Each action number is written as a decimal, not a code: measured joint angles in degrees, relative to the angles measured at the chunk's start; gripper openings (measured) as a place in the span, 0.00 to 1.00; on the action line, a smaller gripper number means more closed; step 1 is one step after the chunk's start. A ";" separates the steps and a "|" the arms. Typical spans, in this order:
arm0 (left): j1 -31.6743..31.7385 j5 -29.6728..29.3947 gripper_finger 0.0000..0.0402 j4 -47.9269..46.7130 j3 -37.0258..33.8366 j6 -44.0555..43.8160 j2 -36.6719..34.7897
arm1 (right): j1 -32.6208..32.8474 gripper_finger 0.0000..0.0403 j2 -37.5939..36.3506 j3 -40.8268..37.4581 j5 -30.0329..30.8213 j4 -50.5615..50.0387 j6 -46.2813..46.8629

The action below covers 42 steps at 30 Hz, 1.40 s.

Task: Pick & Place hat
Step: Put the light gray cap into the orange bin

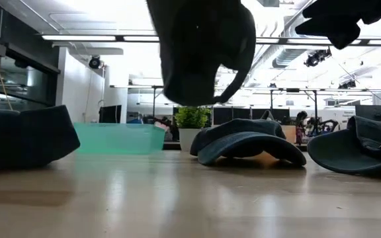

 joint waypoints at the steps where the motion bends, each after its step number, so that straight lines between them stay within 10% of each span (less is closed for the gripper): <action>1: 0.34 -1.25 0.02 -0.66 0.00 -1.96 0.00 | 0.00 0.46 0.00 0.00 -0.65 -0.27 0.54; 23: 7.57 -5.33 0.02 -10.64 -2.10 -44.74 -4.57 | 0.02 0.42 6.35 -0.24 -3.49 0.27 -13.04; 42: 15.12 -5.42 0.02 -2.30 -2.14 -67.20 -4.70 | -0.44 0.42 16.33 -0.22 18.54 30.18 -57.70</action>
